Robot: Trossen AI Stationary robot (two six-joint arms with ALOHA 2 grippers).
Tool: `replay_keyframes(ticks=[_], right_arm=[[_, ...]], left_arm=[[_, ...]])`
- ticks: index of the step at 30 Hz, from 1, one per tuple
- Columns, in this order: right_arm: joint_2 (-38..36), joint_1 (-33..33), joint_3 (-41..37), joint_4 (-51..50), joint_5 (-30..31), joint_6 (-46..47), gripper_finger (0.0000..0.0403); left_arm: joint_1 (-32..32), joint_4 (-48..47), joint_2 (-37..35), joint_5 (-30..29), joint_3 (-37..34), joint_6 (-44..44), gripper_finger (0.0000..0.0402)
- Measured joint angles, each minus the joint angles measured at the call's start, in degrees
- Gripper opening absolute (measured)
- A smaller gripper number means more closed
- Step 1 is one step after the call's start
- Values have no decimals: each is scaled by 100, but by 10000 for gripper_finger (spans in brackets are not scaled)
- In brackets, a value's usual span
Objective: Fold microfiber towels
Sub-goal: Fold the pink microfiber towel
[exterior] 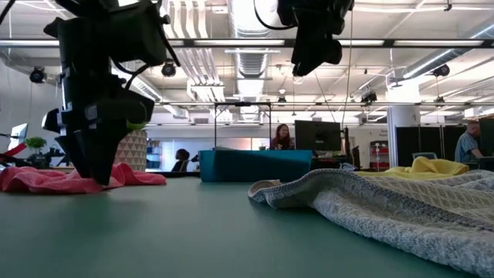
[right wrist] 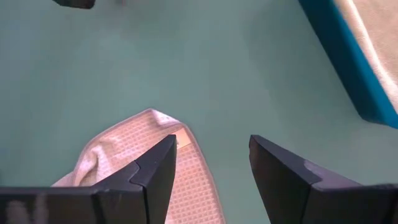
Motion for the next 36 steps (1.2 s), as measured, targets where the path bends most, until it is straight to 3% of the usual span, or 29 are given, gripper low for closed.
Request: replay_keyframes(ticks=[7, 17, 25, 36], right_arm=[[2, 189, -4, -2, 291, 67, 192], [2, 223, -10, 204, 300, 134, 192], [2, 223, -102, 406, 231, 137, 192], [4, 502, -564, 1097, -518, -5, 192]], left_arm=[[-243, 709, 411, 461, 69, 507, 169], [-1179, 1802, 431, 1493, 115, 1304, 169], [-2238, 1824, 423, 1675, 83, 930, 169], [-3172, 1660, 341, 1731, 309, -39, 169]])
